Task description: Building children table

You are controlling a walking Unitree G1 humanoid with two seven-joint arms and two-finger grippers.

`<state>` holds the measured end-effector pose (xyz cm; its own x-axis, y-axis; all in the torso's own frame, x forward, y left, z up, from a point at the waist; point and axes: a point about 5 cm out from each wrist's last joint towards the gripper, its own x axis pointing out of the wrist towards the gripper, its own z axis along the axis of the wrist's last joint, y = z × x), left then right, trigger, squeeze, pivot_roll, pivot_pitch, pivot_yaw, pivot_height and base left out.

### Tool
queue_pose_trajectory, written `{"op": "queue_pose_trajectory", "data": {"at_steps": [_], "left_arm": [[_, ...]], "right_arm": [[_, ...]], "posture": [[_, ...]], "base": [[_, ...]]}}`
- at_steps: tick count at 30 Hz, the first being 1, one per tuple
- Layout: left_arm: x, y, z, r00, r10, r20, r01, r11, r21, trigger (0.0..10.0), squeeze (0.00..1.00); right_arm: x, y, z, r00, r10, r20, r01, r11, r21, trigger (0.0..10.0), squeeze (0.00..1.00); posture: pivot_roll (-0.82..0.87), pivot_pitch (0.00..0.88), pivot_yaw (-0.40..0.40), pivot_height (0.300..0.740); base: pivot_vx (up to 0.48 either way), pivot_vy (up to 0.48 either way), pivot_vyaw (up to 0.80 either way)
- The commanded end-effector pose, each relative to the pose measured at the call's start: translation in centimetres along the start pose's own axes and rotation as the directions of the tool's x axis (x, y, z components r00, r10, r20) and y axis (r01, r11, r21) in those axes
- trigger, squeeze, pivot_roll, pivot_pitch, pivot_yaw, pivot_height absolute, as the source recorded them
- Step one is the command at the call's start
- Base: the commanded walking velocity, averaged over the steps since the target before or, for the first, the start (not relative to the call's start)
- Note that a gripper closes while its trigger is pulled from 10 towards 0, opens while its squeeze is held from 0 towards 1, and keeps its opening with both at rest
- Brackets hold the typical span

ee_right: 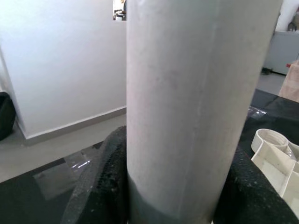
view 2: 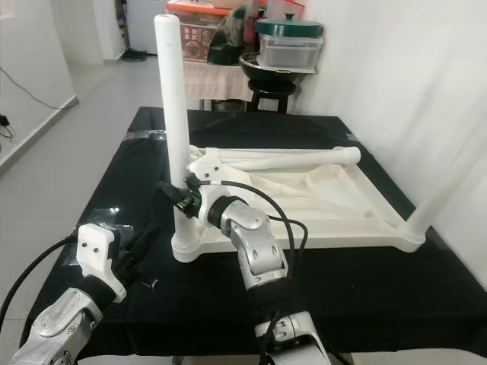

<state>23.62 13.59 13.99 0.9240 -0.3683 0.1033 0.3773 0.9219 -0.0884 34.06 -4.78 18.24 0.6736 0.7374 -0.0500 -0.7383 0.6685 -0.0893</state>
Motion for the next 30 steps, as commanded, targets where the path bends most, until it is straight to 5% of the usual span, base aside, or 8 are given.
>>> {"op": "queue_pose_trajectory", "data": {"at_steps": [1, 6, 8, 20, 21, 22, 23, 30], "left_arm": [[0.2, -0.1, -0.2, 1.0, 0.005, -0.004, -0.005, 1.0, 0.0, 10.0, 0.0], [0.2, -0.1, -0.2, 1.0, 0.002, -0.004, -0.002, 1.0, -0.002, 10.0, 0.0], [0.2, -0.1, -0.2, 1.0, 0.0, -0.004, 0.0, 1.0, -0.003, 10.0, 0.0], [-0.1, -0.6, -0.2, 1.0, 0.002, -0.004, -0.002, 1.0, -0.003, 10.0, 0.0], [-0.2, -0.7, -0.2, 1.0, 0.001, -0.005, -0.001, 1.0, -0.004, 10.0, 0.0], [-0.2, -0.7, -0.2, 1.0, 0.001, -0.005, -0.001, 1.0, -0.004, 10.0, 0.0], [-0.3, -0.8, -0.2, 1.0, -0.001, -0.006, 0.001, 1.0, -0.004, 10.0, 0.0], [-0.4, -1.0, -0.3, 1.0, -0.01, -0.013, 0.01, 1.0, -0.011, 10.0, 0.0]], "right_arm": [[0.0, -0.2, -1.8, 0.996, 0.05, -0.08, -0.046, 0.998, 0.053, 10.0, 1.0], [-0.1, -0.1, 2.3, 0.937, 0.325, 0.127, -0.334, 0.941, 0.053, 10.0, 1.0], [-0.4, -1.0, 3.3, 0.881, 0.444, 0.164, -0.453, 0.891, 0.023, 10.0, 0.0], [-0.4, -3.0, 2.6, 0.736, 0.677, -0.002, -0.676, 0.736, 0.026, 10.0, 0.0], [-0.3, -3.3, 2.7, 0.743, 0.669, -0.003, -0.669, 0.743, 0.032, 3.8, 0.0], [-0.3, -3.3, 2.7, 0.743, 0.669, -0.003, -0.669, 0.743, 0.032, 3.8, 0.0], [-0.2, -3.6, 2.9, 0.757, 0.654, 0.01, -0.653, 0.756, 0.042, 0.0, 0.0], [-1.0, -4.7, 2.7, 0.757, 0.652, 0.049, -0.654, 0.753, 0.073, 0.0, 0.0]], "posture": [[0.06, 0.0, -0.106, 0.74], [0.06, 0.0, -0.106, 0.74], [0.07, 0.0, -0.109, 0.74], [0.11, 0.0, -0.126, 0.74], [0.12, 0.0, -0.128, 0.74], [0.12, 0.0, -0.128, 0.74], [0.12, 0.0, -0.129, 0.74], [0.11, 0.0, -0.114, 0.74]], "base": [[0.0, 0.0, 0.0], [0.0, 0.0, 0.0], [0.0, 0.0, 0.0], [0.0, 0.0, 0.0], [0.0, 0.0, 0.0], [0.0, 0.0, 0.0], [0.0, 0.0, 0.0], [0.0, 0.0, 0.0]]}}
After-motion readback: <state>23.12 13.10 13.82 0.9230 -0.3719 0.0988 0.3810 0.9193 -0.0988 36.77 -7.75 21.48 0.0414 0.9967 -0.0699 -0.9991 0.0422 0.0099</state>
